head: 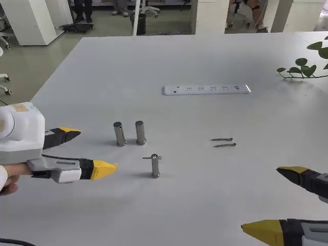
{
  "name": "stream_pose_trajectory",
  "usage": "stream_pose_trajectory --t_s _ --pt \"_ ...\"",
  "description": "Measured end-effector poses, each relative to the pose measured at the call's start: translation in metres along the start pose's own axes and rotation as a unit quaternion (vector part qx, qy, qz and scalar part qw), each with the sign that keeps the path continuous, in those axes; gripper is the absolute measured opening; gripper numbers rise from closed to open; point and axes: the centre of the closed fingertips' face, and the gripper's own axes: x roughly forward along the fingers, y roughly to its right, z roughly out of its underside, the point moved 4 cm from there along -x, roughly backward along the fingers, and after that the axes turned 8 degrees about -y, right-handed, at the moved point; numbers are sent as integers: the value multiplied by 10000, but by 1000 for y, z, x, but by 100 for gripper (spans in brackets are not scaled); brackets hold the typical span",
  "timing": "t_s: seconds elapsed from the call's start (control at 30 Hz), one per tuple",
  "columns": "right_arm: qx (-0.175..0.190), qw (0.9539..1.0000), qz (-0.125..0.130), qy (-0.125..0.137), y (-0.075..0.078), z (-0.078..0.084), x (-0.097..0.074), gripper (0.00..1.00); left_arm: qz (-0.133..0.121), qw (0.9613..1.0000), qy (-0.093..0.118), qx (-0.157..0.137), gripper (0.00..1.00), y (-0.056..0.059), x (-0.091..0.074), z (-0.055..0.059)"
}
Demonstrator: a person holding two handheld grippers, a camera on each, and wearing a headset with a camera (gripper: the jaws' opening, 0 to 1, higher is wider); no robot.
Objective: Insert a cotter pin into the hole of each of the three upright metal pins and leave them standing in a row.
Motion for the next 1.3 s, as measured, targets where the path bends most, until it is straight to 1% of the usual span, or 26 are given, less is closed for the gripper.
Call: stream_pose_trajectory --t_s 0.03,0.07,0.1,0.13,0.2,0.23,0.33,0.37,0.4,0.47,0.57,0.63,0.7,0.73,0.77,0.8,0.83,0.87,0.9,0.93,1.03,1.1,1.13,1.2,1.23,1.3 --pt "9 10000 10 2 0 0 0 96 -71 9999 1 -111 80 -4 5 -2" --pt "25 10000 26 -6 0 1 -1 96 -111 9999 -13 -82 78 -5 8 -3" --pt "36 10000 51 -28 1 1 -2 96 -153 9999 24 -17 73 -6 11 -5" --pt "40 10000 55 -34 1 2 -2 96 -177 9998 100 -49 71 -7 16 -8" --pt "97 9999 45 -66 1 3 -1 96 -112 9994 242 -202 70 -8 25 -14" --pt "98 9999 42 -78 1 4 -1 96 -127 9994 244 -203 69 -9 29 -14" --pt "79 9998 46 -158 1 5 2 96 -239 9992 211 -236 63 -11 42 -15" --pt "60 9998 64 -173 1 5 3 96 -335 9988 233 -260 62 -13 46 -15" --pt "18 9998 85 -187 1 4 4 95 -342 9987 247 -295 61 -13 50 -15" --pt "-61 9997 90 -229 1 4 5 95 -496 9981 246 -280 59 -16 58 -14" --pt "-135 9996 82 -236 0 2 6 95 -578 9972 200 -432 48 -21 67 -12" --pt "-114 9997 86 -204 0 0 6 95 -665 9964 217 -484 44 -24 70 -13" --pt "-83 9998 74 -178 1 0 6 95 -666 9950 280 -694 43 -27 73 -13" --pt "-52 9998 57 -181 1 1 8 95 -686 9926 399 -922 43 -30 74 -14" --pt "-17 9998 33 -180 1 2 8 95 -713 9911 463 -1022 41 -32 75 -15" --pt "28 9999 8 -167 1 2 9 95 -627 9904 520 -1120 38 -32 76 -15" --pt "50 9999 9 -160 1 3 9 95 -598 9906 509 -1119 34 -33 77 -14" --pt "61 9998 17 -171 1 4 10 95 -642 9910 480 -1072 28 -33 79 -14" --pt "63 9998 20 -179 0 4 10 95 -704 9917 411 -993 25 -34 80 -12" --pt "79 9998 10 -184 0 5 10 95 -730 9923 359 -939 24 -33 83 -11" --pt "103 9998 -1 -168 -1 5 11 95 -766 9922 381 -907 23 -31 85 -11" --pt "108 9998 0 -153 -2 4 12 95 -828 9914 401 -926 19 -31 87 -12" --pt "112 9998 -6 -148 -2 4 13 95 -855 9914 371 -916 17 -32 87 -12" --pt "112 9998 -17 -152 -3 4 13 95 -975 9895 363 -1004 12 -35 86 -12" --pt "107 9998 -23 -161 -5 4 14 95 -917 9883 419 -1141 12 -34 86 -13" --pt "99 9998 -29 -156 -6 4 14 95 -986 9901 358 -930 12 -33 86 -13"
